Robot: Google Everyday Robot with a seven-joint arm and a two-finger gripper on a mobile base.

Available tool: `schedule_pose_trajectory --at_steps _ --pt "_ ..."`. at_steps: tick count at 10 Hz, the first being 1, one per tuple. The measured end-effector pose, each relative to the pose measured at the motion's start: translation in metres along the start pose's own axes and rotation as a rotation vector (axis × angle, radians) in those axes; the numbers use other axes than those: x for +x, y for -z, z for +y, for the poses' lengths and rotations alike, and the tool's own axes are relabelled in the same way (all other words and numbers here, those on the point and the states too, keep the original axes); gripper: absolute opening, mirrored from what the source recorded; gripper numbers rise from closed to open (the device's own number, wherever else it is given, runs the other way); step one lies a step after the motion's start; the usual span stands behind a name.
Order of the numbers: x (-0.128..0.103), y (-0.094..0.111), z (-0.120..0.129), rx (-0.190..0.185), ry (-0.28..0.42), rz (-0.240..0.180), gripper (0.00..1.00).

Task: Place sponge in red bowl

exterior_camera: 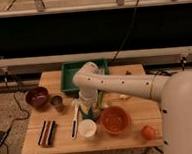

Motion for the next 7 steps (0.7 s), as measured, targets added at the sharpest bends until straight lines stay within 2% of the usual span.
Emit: schedule_pose_trajectory --at_steps 2,3,7 --pt "-0.006 0.019 0.012 0.008 -0.012 0.044 0.0" --pt "-0.015 0.035 0.026 0.006 -0.024 0.076 0.0" --pt "-0.047 0.062 0.061 -0.003 -0.042 0.144 0.0"
